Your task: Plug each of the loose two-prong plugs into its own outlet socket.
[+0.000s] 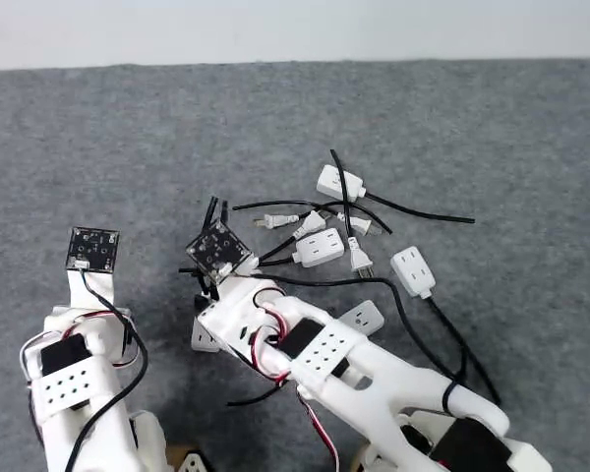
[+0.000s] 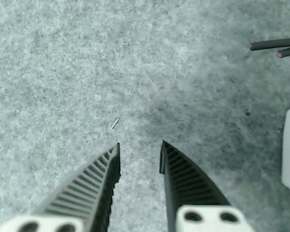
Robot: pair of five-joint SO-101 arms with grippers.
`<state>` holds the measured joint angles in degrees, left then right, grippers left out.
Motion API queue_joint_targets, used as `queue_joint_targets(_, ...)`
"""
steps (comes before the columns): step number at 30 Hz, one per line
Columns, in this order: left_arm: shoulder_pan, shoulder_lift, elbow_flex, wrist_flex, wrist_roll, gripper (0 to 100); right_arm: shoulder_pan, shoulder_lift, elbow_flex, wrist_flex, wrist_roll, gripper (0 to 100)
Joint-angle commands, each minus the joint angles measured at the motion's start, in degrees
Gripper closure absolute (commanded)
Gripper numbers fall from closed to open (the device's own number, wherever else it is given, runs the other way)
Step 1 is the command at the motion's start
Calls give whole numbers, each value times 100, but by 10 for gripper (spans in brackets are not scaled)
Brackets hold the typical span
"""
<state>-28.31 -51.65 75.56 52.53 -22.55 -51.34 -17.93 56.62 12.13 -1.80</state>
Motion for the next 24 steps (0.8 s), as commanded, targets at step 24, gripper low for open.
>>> queue_joint_targets(24, -782, -53, -295, -844, 870, 870, -532, 330, -677, 409, -2435, 753)
